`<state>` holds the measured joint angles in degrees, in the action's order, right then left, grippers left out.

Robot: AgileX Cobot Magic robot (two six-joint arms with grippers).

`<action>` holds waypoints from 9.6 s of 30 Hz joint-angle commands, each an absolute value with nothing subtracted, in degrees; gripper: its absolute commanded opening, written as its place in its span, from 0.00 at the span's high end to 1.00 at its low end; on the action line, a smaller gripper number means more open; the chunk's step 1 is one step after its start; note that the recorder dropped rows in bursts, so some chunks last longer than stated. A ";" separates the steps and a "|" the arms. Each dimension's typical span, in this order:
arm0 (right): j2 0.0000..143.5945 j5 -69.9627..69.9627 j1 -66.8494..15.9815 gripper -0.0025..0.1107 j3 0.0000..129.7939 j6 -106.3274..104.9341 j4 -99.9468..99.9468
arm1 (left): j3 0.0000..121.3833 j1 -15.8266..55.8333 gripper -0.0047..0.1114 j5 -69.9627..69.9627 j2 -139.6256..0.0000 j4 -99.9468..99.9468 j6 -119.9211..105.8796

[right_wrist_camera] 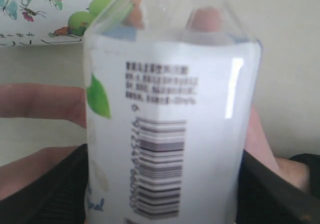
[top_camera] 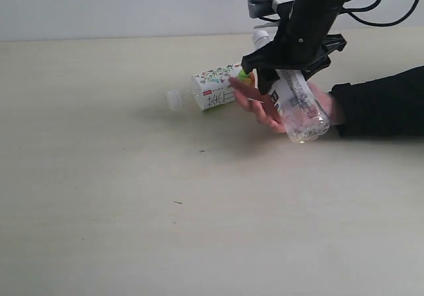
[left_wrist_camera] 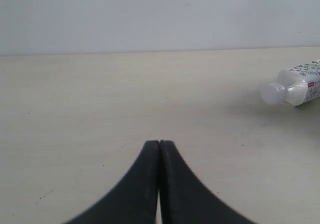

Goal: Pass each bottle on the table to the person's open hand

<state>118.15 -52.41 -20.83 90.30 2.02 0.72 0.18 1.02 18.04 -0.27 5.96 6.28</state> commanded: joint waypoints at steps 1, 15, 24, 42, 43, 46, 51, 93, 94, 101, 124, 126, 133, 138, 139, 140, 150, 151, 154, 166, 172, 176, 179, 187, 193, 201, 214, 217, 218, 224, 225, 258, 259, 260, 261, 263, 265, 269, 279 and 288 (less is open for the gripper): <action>118.42 -51.30 -20.69 0.98 90.21 1.48 1.52 | 0.00 1.24 0.94 17.82 0.00 5.77 6.36; 119.04 -49.30 -20.69 0.47 90.21 1.70 1.52 | 0.00 1.24 0.94 17.82 0.00 5.77 6.36; 119.04 -49.02 -20.69 0.25 90.21 1.70 1.41 | 0.00 1.24 0.94 17.82 0.00 5.77 6.36; 107.02 -52.87 -20.69 0.26 90.21 2.14 1.16 | 0.00 1.24 0.94 17.82 0.00 5.77 6.36; 105.53 -54.09 -20.69 0.27 90.21 2.14 1.16 | 0.00 1.24 0.94 17.82 0.00 5.77 6.36; 98.40 -55.79 -20.69 0.50 88.31 -0.60 3.73 | 0.00 1.24 0.94 17.82 0.00 5.77 6.36; 80.45 -50.96 -20.69 0.98 72.31 -9.15 7.57 | 0.00 1.24 0.94 17.82 0.00 5.77 6.36; 17.36 -25.86 -20.69 0.98 19.81 -4.43 -1.63 | 0.00 1.24 0.94 17.82 0.00 5.77 6.36; 15.42 -25.86 -20.69 0.98 19.69 -4.43 -3.22 | 0.00 1.24 0.94 17.82 0.00 5.77 6.36; 8.85 -25.19 -20.69 0.98 19.35 -4.43 -4.98 | 0.00 1.24 0.94 17.82 0.00 5.77 6.36; 4.45 -11.22 -20.69 0.98 13.05 -4.43 -4.70 | 0.00 1.24 0.94 17.82 0.00 5.77 6.36; 2.98 -12.33 -20.69 0.98 13.05 -4.43 -4.70 | 0.00 1.24 0.94 17.82 0.00 5.77 6.36; 1.49 -13.56 -20.69 0.98 13.05 -4.43 -4.70 | 0.00 1.24 0.94 17.82 0.00 5.77 6.36; 1.49 -13.54 -20.69 0.98 13.05 -4.43 -2.74 | 0.00 1.24 0.94 17.82 0.00 5.77 6.36; 1.49 -13.54 -20.69 0.98 13.05 -4.43 -1.73 | 0.00 1.24 0.94 17.82 0.00 5.77 6.36; 1.49 -13.54 -20.69 0.98 13.05 -4.43 -0.57 | 0.00 1.24 0.94 17.82 0.00 5.77 6.36; 1.49 -13.54 -20.69 0.98 13.05 -4.43 0.48 | 0.00 1.24 0.94 17.82 0.00 5.77 6.36; 1.49 -13.54 -20.69 0.98 13.05 -4.43 0.48 | 0.00 1.24 0.94 17.82 0.00 5.77 6.36; 1.49 -13.54 -20.69 0.98 13.05 -4.43 0.48 | 0.00 1.24 0.94 17.82 0.00 5.77 6.36; 1.49 -13.54 -20.69 0.98 13.05 -4.43 0.48 | 0.00 1.24 0.94 17.82 0.00 5.77 6.36; 1.49 -13.28 -20.69 0.98 13.05 -4.65 -1.94 | 0.00 1.24 0.94 17.82 0.00 5.77 6.36; 1.49 -11.64 -20.69 0.98 13.05 -4.86 -6.28 | 0.00 1.24 0.94 17.82 0.00 5.77 6.36; 1.49 -7.34 -20.69 0.98 13.05 -4.28 -5.37 | 0.00 1.24 0.94 17.82 0.00 5.77 6.36; 11.09 -2.70 -20.69 0.98 15.15 -4.40 -3.23 | 0.00 1.24 0.94 17.82 0.00 5.77 6.36; 36.11 -12.11 -20.69 0.98 29.04 -2.91 -3.11 | 0.00 1.24 0.94 17.82 0.00 5.77 6.36; 73.39 -40.83 -20.69 0.86 63.63 -9.53 -3.11 | 0.00 1.24 0.94 17.82 0.00 5.77 6.36; 104.74 -48.69 -24.95 0.53 92.38 -37.33 3.61 | 0.00 1.24 0.94 17.82 0.00 5.77 6.36; 108.11 -48.20 -28.46 0.45 94.25 -42.44 -1.01 | 0.00 1.24 0.94 17.82 0.00 5.77 6.36; 109.41 -46.60 -30.67 0.40 94.26 -44.60 -4.92 | 0.00 1.24 0.94 17.82 0.00 5.77 6.36; 114.10 -43.23 -37.76 0.36 94.26 -56.15 -13.75 | 0.00 1.24 0.94 17.82 0.00 5.77 6.36; 114.77 -42.49 -38.55 0.34 94.26 -57.46 -14.03 | 0.00 1.24 0.94 17.82 0.00 5.77 6.36; 128.77 -36.48 -39.03 0.33 98.37 -44.45 -29.50 | 0.00 1.24 0.94 17.82 0.00 5.77 6.36; 128.77 -37.24 -39.03 0.33 98.37 -44.45 -29.91 | 0.00 1.24 0.94 17.82 0.00 5.77 6.36; 128.77 -38.06 -39.03 0.33 98.37 -44.45 -30.78 | 0.00 1.24 0.94 17.82 0.00 5.77 6.36; 128.77 -38.45 -39.03 0.33 98.37 -44.45 -31.51 | 0.00 1.24 0.94 17.82 0.00 5.77 6.36; 128.77 -38.46 -39.03 0.33 98.37 -44.45 -31.98 | 0.00 1.24 0.94 17.82 0.00 5.77 6.36; 128.77 -38.23 -39.03 0.33 98.37 -44.45 -32.10 | 0.00 1.24 0.94 17.82 0.00 5.77 6.36; 128.77 -38.00 -39.03 0.33 98.37 -44.45 -32.22 | 0.00 1.24 0.94 17.82 0.00 5.77 6.36; 128.77 -37.52 -39.03 0.33 98.37 -43.28 -33.42 | 0.00 1.24 0.94 17.82 0.00 5.77 6.36; 128.77 -37.94 -39.03 0.33 99.31 -44.61 -33.05 | 0.00 1.24 0.94 17.82 0.00 5.77 6.36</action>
